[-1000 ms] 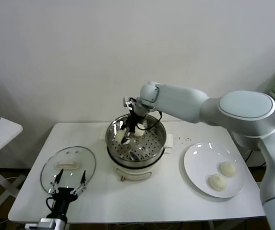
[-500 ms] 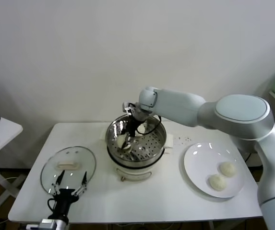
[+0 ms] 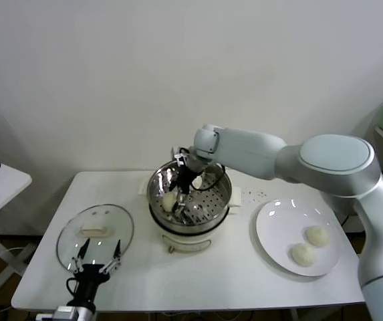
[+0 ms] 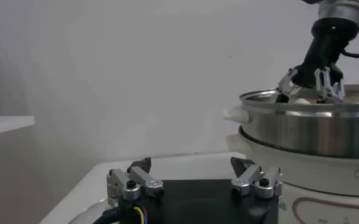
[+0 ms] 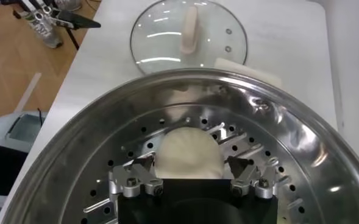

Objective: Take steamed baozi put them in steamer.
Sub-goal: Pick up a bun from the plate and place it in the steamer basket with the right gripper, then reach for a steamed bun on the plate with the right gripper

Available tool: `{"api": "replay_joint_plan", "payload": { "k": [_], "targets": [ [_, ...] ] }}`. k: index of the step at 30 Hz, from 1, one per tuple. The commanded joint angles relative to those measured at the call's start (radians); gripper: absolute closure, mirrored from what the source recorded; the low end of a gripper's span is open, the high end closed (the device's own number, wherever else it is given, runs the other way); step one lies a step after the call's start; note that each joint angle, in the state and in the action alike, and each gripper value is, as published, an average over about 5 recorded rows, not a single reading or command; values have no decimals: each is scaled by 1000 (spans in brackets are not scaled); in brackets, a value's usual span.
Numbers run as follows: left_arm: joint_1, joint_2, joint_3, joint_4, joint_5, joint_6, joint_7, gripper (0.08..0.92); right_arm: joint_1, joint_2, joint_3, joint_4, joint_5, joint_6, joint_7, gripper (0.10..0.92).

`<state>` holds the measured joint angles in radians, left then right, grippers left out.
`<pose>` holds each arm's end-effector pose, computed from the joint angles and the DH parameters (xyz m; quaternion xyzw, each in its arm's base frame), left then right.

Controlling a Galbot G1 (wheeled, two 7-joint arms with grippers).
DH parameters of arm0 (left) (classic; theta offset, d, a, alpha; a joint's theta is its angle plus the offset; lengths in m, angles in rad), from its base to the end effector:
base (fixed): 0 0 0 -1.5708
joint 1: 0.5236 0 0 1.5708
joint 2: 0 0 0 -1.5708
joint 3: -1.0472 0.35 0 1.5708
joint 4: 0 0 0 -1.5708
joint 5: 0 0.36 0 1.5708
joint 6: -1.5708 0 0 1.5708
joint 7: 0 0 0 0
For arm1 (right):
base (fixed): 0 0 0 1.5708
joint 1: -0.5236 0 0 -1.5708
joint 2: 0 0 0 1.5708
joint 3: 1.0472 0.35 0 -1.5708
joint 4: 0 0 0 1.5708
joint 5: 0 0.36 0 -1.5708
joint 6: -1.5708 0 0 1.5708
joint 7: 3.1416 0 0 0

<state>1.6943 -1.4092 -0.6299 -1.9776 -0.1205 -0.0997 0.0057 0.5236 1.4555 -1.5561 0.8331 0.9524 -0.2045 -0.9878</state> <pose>0.1422 0.0680 -0.3571 0.0075 -0.9972 -0.0370 0.0650 0.6150 0.1630 -0.1298 0.6449 -0.5503 0.4193 0.3247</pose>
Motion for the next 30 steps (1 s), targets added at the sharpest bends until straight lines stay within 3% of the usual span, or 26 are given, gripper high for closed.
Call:
{"api": "replay_joint_plan", "payload": {
  "k": [1,8,14,24,30],
  "targets": [
    [-2,-2,0,2,-5,2,0,177,48,-20,0,19,0,3,-13,203],
    [-10,-1,-1,5,-6,5,0,177,246,-174,-46,198,24,15,-60,203],
    [-21,3,-3,11,-12,9,-1,177,388,-421,-97,411,-50,33,-96,203],
    [-36,10,-29,29,-33,17,-8,177,363,-827,-113,639,-393,72,-144,203],
    [-9,10,-38,38,-19,7,-10,177,167,-998,18,669,-576,95,-143,203]
  ]
}}
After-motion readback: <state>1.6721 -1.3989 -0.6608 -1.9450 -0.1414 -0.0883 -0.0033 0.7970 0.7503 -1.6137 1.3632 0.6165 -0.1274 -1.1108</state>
